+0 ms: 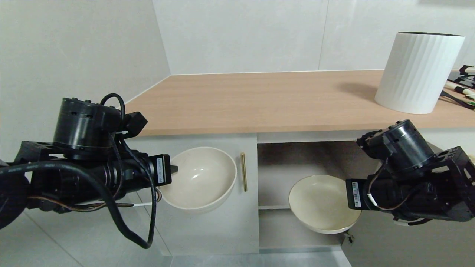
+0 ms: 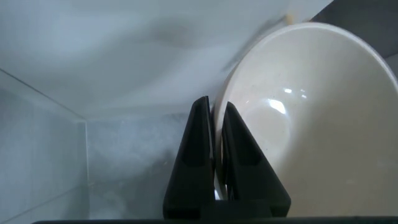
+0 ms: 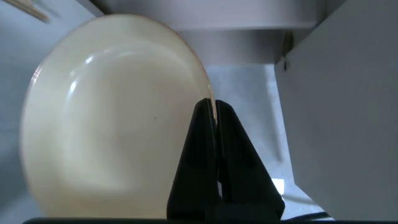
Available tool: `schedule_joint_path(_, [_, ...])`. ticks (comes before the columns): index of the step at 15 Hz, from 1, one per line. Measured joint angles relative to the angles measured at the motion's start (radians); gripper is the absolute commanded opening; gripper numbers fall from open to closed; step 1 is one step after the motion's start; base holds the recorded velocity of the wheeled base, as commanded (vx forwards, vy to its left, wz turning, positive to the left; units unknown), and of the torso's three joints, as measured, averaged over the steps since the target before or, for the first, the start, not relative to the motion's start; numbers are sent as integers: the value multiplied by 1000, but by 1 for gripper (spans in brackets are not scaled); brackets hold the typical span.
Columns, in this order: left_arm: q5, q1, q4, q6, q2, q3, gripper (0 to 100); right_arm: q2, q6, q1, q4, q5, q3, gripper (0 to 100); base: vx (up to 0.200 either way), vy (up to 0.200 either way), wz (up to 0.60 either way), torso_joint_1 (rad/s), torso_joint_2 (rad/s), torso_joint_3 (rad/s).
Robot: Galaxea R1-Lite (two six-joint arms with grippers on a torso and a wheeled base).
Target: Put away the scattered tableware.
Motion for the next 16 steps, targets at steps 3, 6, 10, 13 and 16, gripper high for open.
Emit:
schedule_joint_path(3, [1,0,-1,0,5,0,0,10,-1,1,0,0,2,0,0,0,0,-46,445,393])
schedule_joint_path(6, [1,0,0,0,9,0,0,23,0,6,1,0,5,0,0,0,0,-19,186,175])
schedule_joint_path(10, [1,0,0,-1,10,0,0,31,0,8,0,0,7,0,0,0,0,-2,14,12])
schedule_joint_path(13, [-1,0,-2,2,10,-1,0,40,-1,7,-5,11,5,0,0,0,0,0,0,0])
schedule_joint_path(16, [-3,-20,-3,8,18,-4,0,96,-4,-34,-113,39,0,0,0,0,0,0,0,0])
